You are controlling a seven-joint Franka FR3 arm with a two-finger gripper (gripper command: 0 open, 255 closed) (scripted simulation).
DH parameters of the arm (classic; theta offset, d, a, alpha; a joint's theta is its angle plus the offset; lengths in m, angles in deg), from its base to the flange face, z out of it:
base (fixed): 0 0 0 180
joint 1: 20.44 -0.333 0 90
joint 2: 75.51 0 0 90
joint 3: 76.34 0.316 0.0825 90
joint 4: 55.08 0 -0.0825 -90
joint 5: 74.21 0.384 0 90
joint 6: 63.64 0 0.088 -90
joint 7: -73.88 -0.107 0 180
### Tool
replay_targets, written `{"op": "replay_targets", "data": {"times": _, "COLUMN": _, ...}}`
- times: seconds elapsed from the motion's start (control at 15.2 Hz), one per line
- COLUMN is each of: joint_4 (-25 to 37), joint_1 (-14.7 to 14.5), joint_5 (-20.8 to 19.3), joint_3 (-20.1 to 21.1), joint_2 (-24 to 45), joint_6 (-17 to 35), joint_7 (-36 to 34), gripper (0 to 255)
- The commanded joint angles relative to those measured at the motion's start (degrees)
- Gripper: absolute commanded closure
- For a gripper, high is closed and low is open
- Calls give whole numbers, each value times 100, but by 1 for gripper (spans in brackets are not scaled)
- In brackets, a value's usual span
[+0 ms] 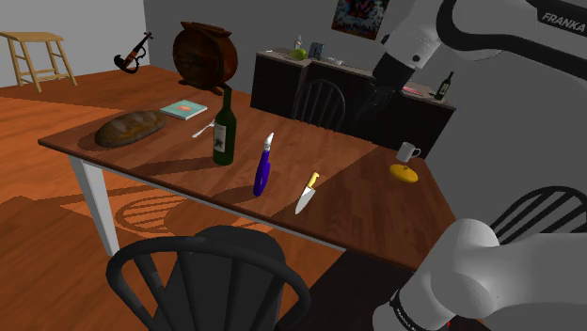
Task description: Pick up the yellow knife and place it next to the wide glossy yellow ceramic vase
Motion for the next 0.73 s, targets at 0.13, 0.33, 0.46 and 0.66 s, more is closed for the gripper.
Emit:
{"op": "replay_targets", "data": {"times": 0.13, "joint_4": -171, "joint_1": 86, "joint_5": -27, "joint_3": -10, "joint_2": 205, "joint_6": 330, "joint_7": -118, "gripper": 0}}
{"op": "replay_targets", "data": {"times": 0.33, "joint_4": -385, "joint_1": 211, "joint_5": -65, "joint_3": -32, "joint_2": 555, "joint_6": 821, "joint_7": -297, "gripper": 0}}
{"op": "replay_targets", "data": {"times": 0.46, "joint_4": -498, "joint_1": 293, "joint_5": -90, "joint_3": -50, "joint_2": 814, "joint_6": 1145, "joint_7": -417, "gripper": 0}}
{"op": "replay_targets", "data": {"times": 0.66, "joint_4": -624, "joint_1": 410, "joint_5": -125, "joint_3": -86, "joint_2": 1241, "joint_6": 1624, "joint_7": -598, "gripper": 0}}
